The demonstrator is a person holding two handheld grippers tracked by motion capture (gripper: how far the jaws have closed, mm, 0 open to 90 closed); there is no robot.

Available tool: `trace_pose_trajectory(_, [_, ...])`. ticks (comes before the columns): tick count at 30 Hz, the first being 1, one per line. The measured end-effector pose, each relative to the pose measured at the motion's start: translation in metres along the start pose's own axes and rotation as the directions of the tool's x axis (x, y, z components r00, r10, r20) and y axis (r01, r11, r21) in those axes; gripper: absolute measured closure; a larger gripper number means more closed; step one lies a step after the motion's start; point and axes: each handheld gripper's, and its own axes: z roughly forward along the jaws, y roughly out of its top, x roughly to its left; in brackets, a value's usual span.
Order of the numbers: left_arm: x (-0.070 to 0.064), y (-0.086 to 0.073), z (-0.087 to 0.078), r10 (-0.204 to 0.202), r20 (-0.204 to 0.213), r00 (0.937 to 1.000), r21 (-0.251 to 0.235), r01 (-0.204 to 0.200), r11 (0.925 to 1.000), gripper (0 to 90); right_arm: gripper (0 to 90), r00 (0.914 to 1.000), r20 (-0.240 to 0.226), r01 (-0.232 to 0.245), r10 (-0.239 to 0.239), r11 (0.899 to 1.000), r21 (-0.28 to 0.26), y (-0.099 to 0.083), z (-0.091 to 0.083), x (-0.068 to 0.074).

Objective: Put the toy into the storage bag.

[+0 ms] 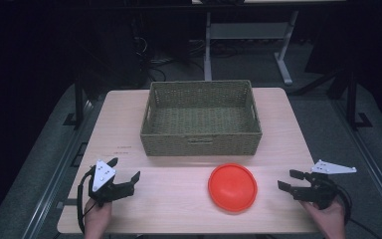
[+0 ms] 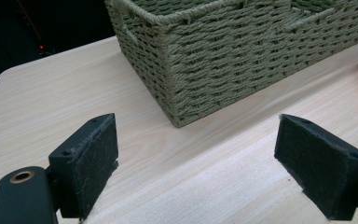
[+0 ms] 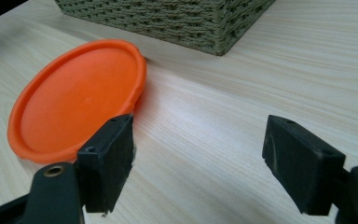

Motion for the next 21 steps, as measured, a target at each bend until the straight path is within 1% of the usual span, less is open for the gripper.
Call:
trace_pose_trajectory(2, [0.000,0.000,0.001,-0.003,0.003,1.0000,0.003,0.003,1.0000,12.8,24.4,0.9999,-0.004,0.012,-0.012,1.000,0.000,0.000,0.001,0.000])
trace_pose_trajectory(5, [0.001,-0.002,0.002,0.000,0.004,1.0000,0.014,0.000,0.9999,12.9,24.3,0.9999,-0.016,0.002,-0.002,1.000,-0.001,0.001,0.001,0.001])
trace_pose_trajectory(7, [0.003,-0.003,0.003,-0.006,0.005,1.0000,0.020,0.006,0.9998,12.9,24.3,0.9998,-0.020,0.009,-0.009,1.000,-0.008,0.002,0.001,0.002])
trace_pose_trajectory(9, [0.004,-0.004,0.003,-0.015,0.011,0.9998,0.025,0.014,0.9996,12.9,24.3,0.9997,-0.024,0.008,-0.008,1.000,-0.009,0.003,0.001,0.004])
trace_pose_trajectory(11, [0.005,-0.004,0.003,-0.014,0.014,0.9998,0.026,0.013,0.9996,12.9,24.3,0.9996,-0.026,0.014,-0.014,1.000,-0.012,0.005,0.002,0.006])
trace_pose_trajectory(13, [0.005,-0.006,0.003,-0.022,0.029,0.9993,0.024,0.021,0.9995,12.9,24.4,0.9993,-0.029,0.021,-0.021,1.000,-0.017,0.006,0.002,0.009])
trace_pose_trajectory(14, [0.005,-0.006,0.003,-0.022,0.029,0.9993,0.024,0.021,0.9995,12.9,24.4,0.9993,-0.029,0.021,-0.021,1.000,-0.017,0.006,0.002,0.009])
trace_pose_trajectory(15, [0.006,-0.006,0.003,-0.032,0.027,0.9991,0.034,0.031,0.9990,12.8,24.3,0.9994,-0.023,0.026,-0.026,1.000,-0.012,0.007,0.004,0.012])
trace_pose_trajectory(16, [0.006,-0.006,0.003,-0.034,0.025,0.9991,0.039,0.033,0.9987,12.9,24.3,0.9993,-0.028,0.025,-0.026,1.000,-0.010,0.007,0.004,0.013])
trace_pose_trajectory(19, [0.006,-0.006,0.004,-0.027,0.023,0.9994,0.041,0.026,0.9988,12.9,24.3,0.9990,-0.032,0.031,-0.031,1.000,-0.004,0.008,0.006,0.016])
trace_pose_trajectory(21, [0.007,-0.006,0.004,-0.031,0.018,0.9993,0.043,0.031,0.9986,12.9,24.3,0.9988,-0.037,0.031,-0.031,1.000,0.005,0.010,0.007,0.018])
